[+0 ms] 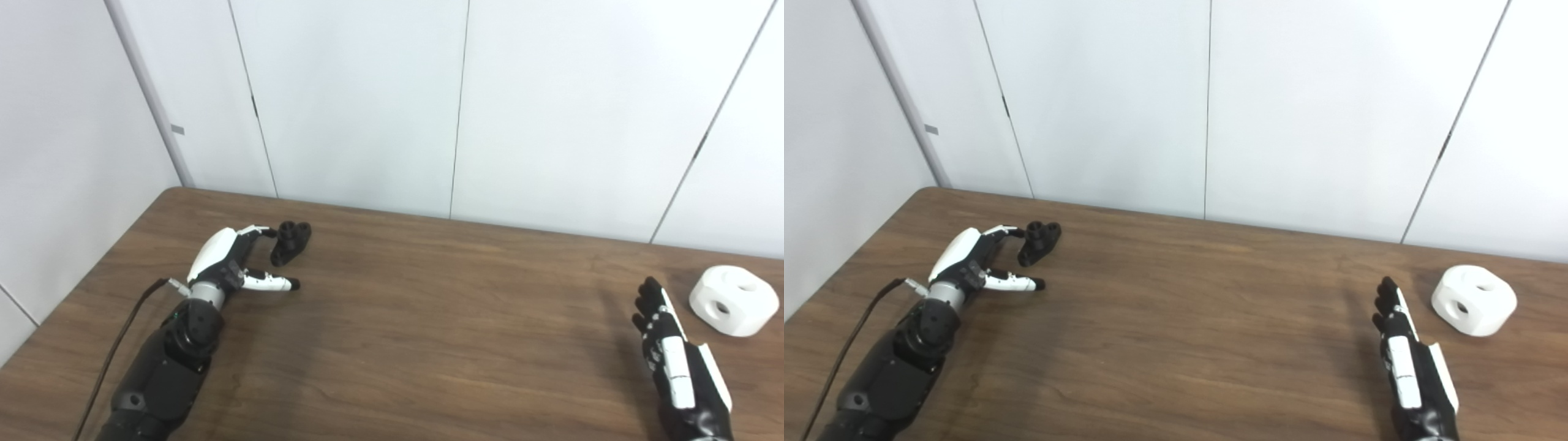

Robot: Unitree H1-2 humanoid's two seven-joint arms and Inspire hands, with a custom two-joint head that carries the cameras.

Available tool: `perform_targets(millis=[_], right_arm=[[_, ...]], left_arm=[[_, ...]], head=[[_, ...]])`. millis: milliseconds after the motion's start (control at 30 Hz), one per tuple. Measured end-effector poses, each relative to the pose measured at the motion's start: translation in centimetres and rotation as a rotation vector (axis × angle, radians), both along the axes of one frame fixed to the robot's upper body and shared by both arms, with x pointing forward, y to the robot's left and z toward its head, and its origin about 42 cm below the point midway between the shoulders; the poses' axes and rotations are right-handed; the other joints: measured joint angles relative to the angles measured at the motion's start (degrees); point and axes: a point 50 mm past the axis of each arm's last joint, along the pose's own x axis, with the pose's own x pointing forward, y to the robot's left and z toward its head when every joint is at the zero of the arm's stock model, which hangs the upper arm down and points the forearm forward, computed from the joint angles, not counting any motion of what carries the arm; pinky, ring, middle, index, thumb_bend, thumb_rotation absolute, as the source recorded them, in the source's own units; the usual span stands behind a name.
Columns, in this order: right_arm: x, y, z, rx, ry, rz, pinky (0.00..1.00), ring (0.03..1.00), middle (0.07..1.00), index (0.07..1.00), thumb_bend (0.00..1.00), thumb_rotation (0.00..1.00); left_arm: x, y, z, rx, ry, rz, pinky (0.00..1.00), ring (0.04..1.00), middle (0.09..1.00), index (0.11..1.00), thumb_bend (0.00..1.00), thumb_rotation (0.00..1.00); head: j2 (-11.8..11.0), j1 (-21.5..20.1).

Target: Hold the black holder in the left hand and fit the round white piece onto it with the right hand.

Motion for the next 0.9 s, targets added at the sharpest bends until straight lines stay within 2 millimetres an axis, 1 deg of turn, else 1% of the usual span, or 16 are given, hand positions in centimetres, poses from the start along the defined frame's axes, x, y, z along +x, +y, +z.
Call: perform_targets(millis=[100,233,433,567,700,900], right_arm=[[-0.2,-0.1,0.0,0.019,-0.003,-0.004,1.0,1.0,1.0,1.0,0.45,1.0],[-0.4,-0.3,0.1,0.033,-0.007,-0.01,1.0,1.0,1.0,1.0,0.49,1.0],[-1.0,-0.1,0.8,0.05,-0.01,-0.006,1.0,1.0,1.0,1.0,0.53,1.0],[-1.0,-0.1,1.1,0.053,-0.017,-0.004,1.0,1.0,1.0,1.0,0.55,1.0],[-1.4,0.0,1.6,0.052,-0.032,-0.003,1.0,1.0,1.0,1.0,0.57,1.0],[-1.7,0.2,2.0,0.054,-0.036,0.001,1.0,1.0,1.0,1.0,0.55,1.0]], left_arm=[[0.0,0.0,-0.5,-0.003,-0.021,-0.001,0.94,0.955,0.932,0.826,0.98,0.12],[0.1,-0.1,-1.0,-0.01,-0.041,-0.004,0.93,0.95,0.928,0.816,0.97,0.12],[0.4,-0.3,-1.2,-0.035,-0.06,0.005,0.93,0.956,0.928,0.815,0.97,0.13],[0.7,-0.3,-1.1,-0.04,-0.066,0.002,0.92,0.951,0.923,0.803,0.96,0.11],[0.9,-0.4,-1.1,-0.038,-0.075,0.01,0.89,0.933,0.908,0.785,0.96,0.12],[1.6,-0.8,-1.3,-0.051,-0.096,0.022,0.89,0.925,0.903,0.774,0.95,0.13]], head=[[0.0,0.2],[0.0,0.4],[-0.1,0.7],[-0.2,0.8],[0.1,0.8],[0.0,1.1]])
